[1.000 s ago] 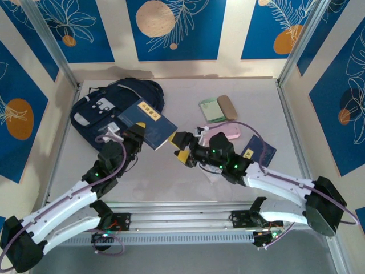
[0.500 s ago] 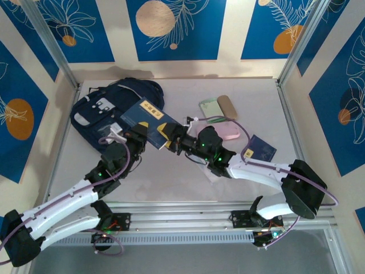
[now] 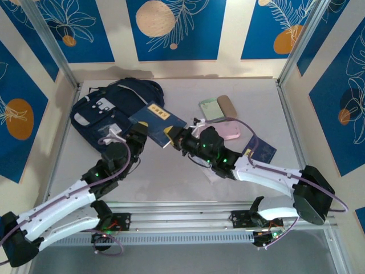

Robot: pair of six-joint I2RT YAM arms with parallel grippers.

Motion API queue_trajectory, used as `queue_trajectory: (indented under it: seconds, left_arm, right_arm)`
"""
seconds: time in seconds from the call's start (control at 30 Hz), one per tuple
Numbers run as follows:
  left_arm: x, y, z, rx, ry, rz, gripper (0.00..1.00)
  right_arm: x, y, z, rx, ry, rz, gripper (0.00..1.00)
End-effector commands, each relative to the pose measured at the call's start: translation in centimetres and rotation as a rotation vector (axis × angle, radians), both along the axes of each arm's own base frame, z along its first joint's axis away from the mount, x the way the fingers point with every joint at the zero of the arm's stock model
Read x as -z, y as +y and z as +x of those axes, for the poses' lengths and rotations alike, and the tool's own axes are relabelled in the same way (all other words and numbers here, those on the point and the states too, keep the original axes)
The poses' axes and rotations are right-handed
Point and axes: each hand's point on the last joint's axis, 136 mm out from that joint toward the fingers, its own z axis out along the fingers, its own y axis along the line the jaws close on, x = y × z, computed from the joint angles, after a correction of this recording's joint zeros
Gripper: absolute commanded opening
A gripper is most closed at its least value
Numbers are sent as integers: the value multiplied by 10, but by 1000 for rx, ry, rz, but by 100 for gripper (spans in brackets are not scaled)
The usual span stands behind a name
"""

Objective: Pack the student bag

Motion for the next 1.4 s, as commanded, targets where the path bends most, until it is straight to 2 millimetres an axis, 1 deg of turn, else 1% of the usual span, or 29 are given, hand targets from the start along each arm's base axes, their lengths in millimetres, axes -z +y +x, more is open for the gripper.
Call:
queue_trajectory:
  seconds: [0.0,0.03,0.1,0.17,0.23,0.37,0.43,0.5,0.6,0.7,0.8,0.9,1.0,1.1,1.17,1.27,1.37]
  left_arm:
    - [1,23,-5,-45,48,252,60]
    - [4,28,-5,-51,68,320,62]
    - [3,41,1,-78,101,468,65]
    - [2,52,12,-80,146,584,65]
    - [5,59,32,-48,204,626,64]
    - [21,71,85,17,307,584,62]
    - [31,74,113,52,350,564,64]
    - [45,72,146,115,390,513,64]
    - [61,62,192,210,429,433,64]
    - [77,62,227,222,469,419,65]
    - [91,66,258,196,492,423,64]
    - [108,70,284,188,527,425,63]
    - [124,76,305,164,567,446,60]
    - [136,84,320,138,598,466,58]
    - [144,89,325,127,619,473,58]
    - [148,93,327,114,626,472,57]
    - [147,93,328,117,615,476,57]
  right_arm:
    - [-1,-38,12,124,-49,-126,0]
    - [8,-49,13,140,-38,-203,0]
    - [17,-71,14,149,-55,-339,0]
    - [19,-87,14,144,-95,-408,0]
    - [20,-104,13,138,-127,-457,0]
    - [27,-129,7,115,-171,-502,0]
    - [30,-134,3,91,-189,-504,0]
    - [31,-139,-1,65,-203,-504,0]
    - [32,-146,-4,49,-218,-520,0]
    - [34,-153,-4,53,-220,-533,0]
    - [41,-157,-2,58,-207,-536,0]
    - [51,-160,0,58,-191,-543,0]
    - [58,-164,3,66,-175,-547,0]
    - [65,-168,8,71,-158,-543,0]
    - [70,-170,11,73,-140,-543,0]
    - [76,-171,17,70,-120,-530,0]
    - [80,-170,22,68,-109,-526,0]
